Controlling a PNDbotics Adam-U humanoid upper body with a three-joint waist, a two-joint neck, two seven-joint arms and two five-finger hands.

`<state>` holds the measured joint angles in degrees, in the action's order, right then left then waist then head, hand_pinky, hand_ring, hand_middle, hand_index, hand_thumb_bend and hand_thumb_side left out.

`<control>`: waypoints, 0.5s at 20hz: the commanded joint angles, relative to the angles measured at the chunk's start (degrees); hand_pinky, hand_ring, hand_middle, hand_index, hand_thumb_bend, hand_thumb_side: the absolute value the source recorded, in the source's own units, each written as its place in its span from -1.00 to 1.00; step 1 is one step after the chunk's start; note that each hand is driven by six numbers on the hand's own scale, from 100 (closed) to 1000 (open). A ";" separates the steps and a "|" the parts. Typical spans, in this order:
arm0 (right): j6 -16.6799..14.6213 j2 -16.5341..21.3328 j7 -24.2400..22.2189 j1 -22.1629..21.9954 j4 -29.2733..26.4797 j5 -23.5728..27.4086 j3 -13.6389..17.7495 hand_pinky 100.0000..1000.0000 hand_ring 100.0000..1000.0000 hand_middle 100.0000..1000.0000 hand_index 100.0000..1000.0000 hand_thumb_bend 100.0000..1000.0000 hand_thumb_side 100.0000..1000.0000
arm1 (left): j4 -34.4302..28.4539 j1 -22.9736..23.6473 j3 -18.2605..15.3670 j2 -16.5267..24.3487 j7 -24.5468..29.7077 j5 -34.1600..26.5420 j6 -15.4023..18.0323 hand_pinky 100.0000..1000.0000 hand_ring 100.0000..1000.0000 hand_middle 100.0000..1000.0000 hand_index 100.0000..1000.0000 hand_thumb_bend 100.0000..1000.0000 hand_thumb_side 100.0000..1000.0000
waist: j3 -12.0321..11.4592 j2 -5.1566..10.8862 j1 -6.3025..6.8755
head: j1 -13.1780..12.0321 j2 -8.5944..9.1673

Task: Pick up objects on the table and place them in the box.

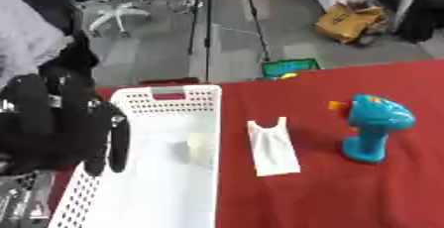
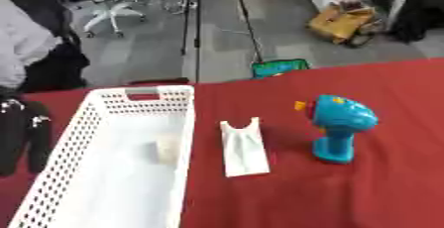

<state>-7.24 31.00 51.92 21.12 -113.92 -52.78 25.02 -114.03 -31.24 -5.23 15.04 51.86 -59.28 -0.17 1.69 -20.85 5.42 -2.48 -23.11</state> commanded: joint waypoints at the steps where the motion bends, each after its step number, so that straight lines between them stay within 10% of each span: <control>1: 0.18 0.89 0.05 0.16 -0.67 0.00 0.60 -1.00 -0.82 -0.60 -0.52 -1.00 0.06 | -0.56 0.40 -2.89 0.00 -1.31 -9.54 -5.92 -0.32 -0.27 0.02 0.29 -1.00 0.83 | -0.11 0.93 -0.51 | 0.26 0.65; 10: 0.38 2.02 0.05 -0.24 -0.67 0.85 0.11 -1.00 -0.72 -0.51 -0.45 -1.00 0.12 | -0.56 0.48 -4.48 0.49 -18.46 -23.48 -9.92 -0.25 -0.19 0.03 0.31 -0.95 0.88 | -0.23 1.01 -0.71 | 0.49 0.46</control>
<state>-7.02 31.08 51.95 20.61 -113.92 -52.44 24.95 -114.02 -30.20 -9.07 14.60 35.23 -81.53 -10.03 1.50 -20.85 5.11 -2.13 -23.07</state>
